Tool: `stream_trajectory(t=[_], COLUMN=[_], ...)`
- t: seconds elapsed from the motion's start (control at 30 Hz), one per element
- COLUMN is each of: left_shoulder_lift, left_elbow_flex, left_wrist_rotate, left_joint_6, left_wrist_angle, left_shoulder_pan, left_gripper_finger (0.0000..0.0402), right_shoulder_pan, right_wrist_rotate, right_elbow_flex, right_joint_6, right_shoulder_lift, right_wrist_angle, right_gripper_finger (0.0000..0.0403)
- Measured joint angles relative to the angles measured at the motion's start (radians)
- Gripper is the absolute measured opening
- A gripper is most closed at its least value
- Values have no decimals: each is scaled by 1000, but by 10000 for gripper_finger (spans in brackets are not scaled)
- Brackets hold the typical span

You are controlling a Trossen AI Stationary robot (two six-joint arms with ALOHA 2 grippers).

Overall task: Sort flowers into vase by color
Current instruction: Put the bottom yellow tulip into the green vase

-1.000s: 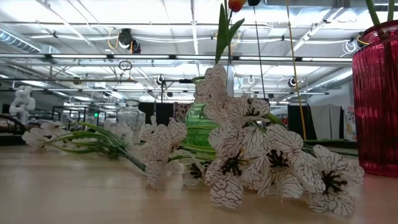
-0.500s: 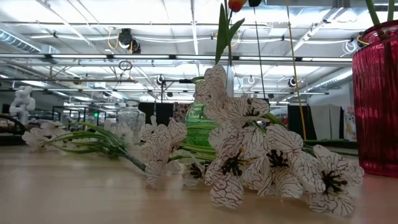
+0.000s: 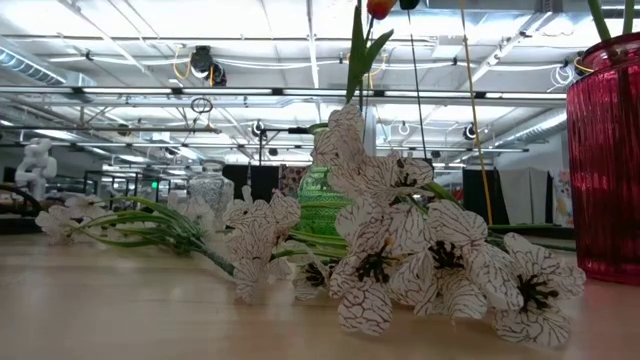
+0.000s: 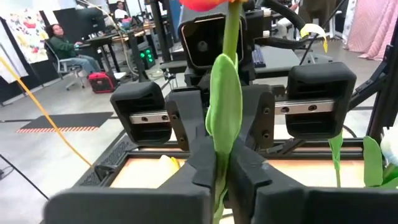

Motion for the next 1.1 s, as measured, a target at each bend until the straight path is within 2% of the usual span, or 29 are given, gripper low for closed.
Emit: stream_trajectory(t=[0.23,0.43,0.63,0.73,0.9,1.1], left_shoulder_lift=[-33,-177,-312,-353,-379,-383], left_elbow_flex=[0,0,-47,-143,-353,-531], left_wrist_rotate=[7,35,92,92,114,114], left_joint_6=[10,13,0,-1,5,-12], left_wrist_angle=[-50,-187,-191,-93,235,475], left_shoulder_pan=[0,-3,-24,-23,-7,39], left_gripper_finger=[12,12,13,13,13,13], right_shoulder_pan=[0,1,25,42,67,71], right_wrist_rotate=[4,-1,-2,-4,-4,-2], right_elbow_flex=[0,0,0,0,0,0], right_joint_6=[11,19,18,3,-38,-70], right_shoulder_lift=[-10,-56,-89,-101,-128,-185], right_wrist_angle=[-13,-51,-59,-56,-54,-106], right_gripper_finger=[116,178,211,214,211,208])
